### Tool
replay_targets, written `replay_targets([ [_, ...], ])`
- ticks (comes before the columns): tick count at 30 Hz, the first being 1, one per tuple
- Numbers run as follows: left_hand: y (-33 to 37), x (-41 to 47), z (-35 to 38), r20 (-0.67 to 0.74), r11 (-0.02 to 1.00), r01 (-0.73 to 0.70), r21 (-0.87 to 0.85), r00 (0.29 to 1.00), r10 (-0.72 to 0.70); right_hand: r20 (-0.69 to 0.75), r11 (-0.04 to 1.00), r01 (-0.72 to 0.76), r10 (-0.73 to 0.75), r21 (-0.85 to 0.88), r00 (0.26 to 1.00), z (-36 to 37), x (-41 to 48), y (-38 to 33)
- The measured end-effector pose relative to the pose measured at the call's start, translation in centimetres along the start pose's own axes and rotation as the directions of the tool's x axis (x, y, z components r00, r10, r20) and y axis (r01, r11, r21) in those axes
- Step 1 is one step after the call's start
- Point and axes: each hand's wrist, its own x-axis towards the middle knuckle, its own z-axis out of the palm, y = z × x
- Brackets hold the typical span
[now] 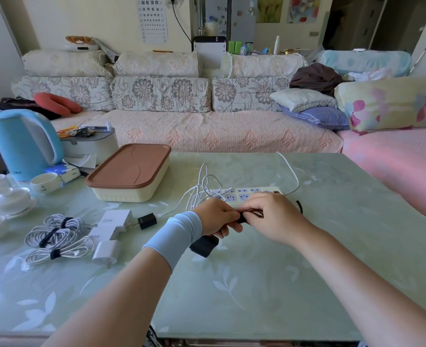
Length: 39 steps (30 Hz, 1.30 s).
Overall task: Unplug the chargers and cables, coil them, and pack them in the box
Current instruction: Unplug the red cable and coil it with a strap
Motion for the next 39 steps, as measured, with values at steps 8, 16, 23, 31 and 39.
replay_targets([
  [8,-0.3,-0.1,-0.1,0.019,0.999,0.020,0.028,1.000,-0.021,0.071,0.944,0.110,-0.093,-0.312,0.993,0.7,0.5,-0.1],
  [16,-0.3,-0.1,-0.8,-0.038,0.916,-0.007,0.401,0.999,0.024,0.126,0.952,0.063,-0.026,-0.300,0.992,1.3,0.3,-0.3],
  [23,-1.3,-1.9,-3.0,0.004,0.831,-0.058,0.553,0.998,0.068,0.202,0.988,-0.076,0.102,-0.134,0.974,1.4,1.0,-1.5],
  [31,-4.6,-6.4,-7.0,-0.014,0.712,0.014,0.702,1.000,-0.005,0.362,0.995,-0.076,0.094,-0.064,0.927,4.2,1.7,-6.2],
  [39,-9.7,-12.1,-10.1,-0.017,0.586,0.096,0.804,0.990,-0.139,0.510,1.000,-0.001,0.010,-0.019,0.860,10.9,1.8,-11.2],
])
